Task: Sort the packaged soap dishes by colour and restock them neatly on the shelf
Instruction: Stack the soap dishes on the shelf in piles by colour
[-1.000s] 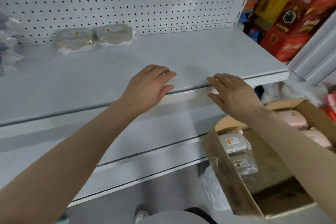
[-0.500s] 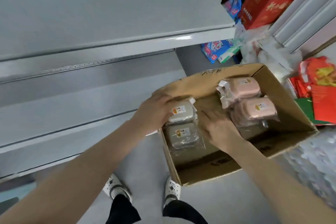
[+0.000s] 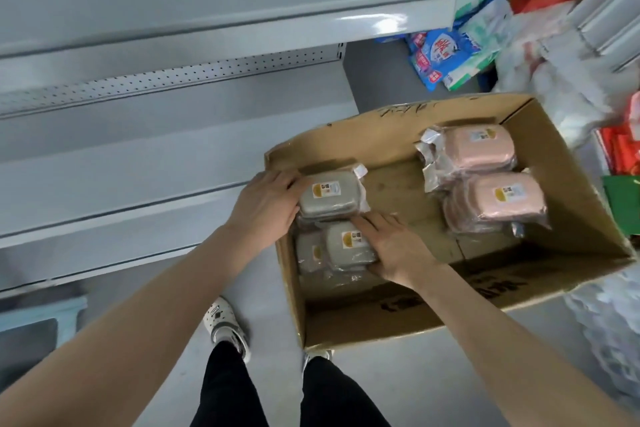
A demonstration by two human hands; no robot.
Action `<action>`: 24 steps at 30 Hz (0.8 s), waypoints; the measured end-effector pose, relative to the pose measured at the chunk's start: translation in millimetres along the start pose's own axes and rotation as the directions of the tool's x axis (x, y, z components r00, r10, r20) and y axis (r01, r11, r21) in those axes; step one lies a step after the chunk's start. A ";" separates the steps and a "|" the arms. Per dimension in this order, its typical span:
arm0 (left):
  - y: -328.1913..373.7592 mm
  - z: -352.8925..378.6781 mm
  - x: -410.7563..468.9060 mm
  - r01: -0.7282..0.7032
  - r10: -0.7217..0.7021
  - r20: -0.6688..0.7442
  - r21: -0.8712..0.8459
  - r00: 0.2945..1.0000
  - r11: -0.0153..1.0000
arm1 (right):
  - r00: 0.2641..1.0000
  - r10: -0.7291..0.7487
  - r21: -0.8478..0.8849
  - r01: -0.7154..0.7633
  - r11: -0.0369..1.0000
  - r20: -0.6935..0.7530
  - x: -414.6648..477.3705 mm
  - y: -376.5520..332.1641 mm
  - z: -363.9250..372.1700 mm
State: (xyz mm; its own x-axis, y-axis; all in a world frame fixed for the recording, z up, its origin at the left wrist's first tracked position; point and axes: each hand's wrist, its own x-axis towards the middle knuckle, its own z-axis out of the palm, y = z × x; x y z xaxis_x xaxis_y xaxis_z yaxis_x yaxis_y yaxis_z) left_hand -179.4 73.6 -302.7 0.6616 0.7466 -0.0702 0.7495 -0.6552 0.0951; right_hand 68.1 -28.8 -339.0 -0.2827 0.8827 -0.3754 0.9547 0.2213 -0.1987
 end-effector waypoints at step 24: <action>38.9 -67.2 22.7 0.183 -0.189 -0.141 -0.052 0.972 0.982 | 0.884 0.147 0.189 -0.069 0.980 -0.445 -49.1 39.9 -111.8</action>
State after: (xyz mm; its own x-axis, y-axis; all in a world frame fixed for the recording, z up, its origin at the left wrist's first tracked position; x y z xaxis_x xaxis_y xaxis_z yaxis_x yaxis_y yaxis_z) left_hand -136.9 72.9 -233.9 0.4981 0.8655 0.0534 0.8555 -0.5005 0.1323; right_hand 130.5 -17.0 -227.3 -0.0680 0.9968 0.0415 0.9373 0.0780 -0.3397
